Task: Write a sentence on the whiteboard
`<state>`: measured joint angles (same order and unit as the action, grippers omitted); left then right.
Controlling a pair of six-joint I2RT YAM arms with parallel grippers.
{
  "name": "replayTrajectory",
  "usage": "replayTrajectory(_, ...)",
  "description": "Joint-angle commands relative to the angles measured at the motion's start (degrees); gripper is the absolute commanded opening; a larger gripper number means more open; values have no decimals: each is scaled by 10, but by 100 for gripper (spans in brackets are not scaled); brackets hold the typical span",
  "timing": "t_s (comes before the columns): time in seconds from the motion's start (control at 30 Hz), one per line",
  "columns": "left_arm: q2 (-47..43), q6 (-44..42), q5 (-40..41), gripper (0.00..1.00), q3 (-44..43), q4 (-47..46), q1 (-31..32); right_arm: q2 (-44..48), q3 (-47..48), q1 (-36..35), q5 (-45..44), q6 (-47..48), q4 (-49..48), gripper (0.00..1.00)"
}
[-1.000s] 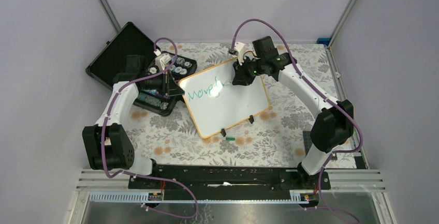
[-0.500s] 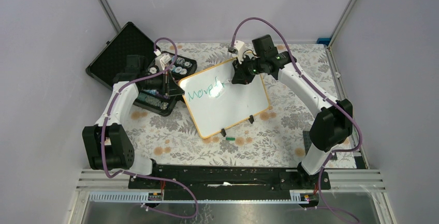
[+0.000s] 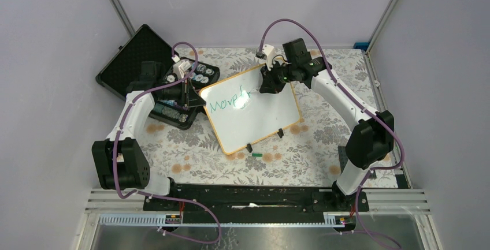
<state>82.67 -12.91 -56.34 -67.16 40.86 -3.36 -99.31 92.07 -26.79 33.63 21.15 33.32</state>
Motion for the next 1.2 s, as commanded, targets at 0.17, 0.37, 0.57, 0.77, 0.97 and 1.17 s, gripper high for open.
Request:
replayTrajectory(0.17,-2,-45,46,0,-1,-18,10,26,16,8,36,15,-3,0)
replayTrajectory(0.37,-3,-46,49,0,-1,-18,11,40,14,8,61,26,12,0)
replayTrajectory(0.57,-2,-48,52,0,-1,-18,13,44,12,16,90,32,20,0)
replayTrajectory(0.77,-4,-51,55,0,-1,-19,13,45,12,31,107,39,29,0)
replayTrajectory(0.97,-6,-53,56,0,3,-18,13,47,4,38,107,44,28,0)
replayTrajectory(1.17,-7,-54,56,0,3,-18,14,37,8,37,91,43,25,0)
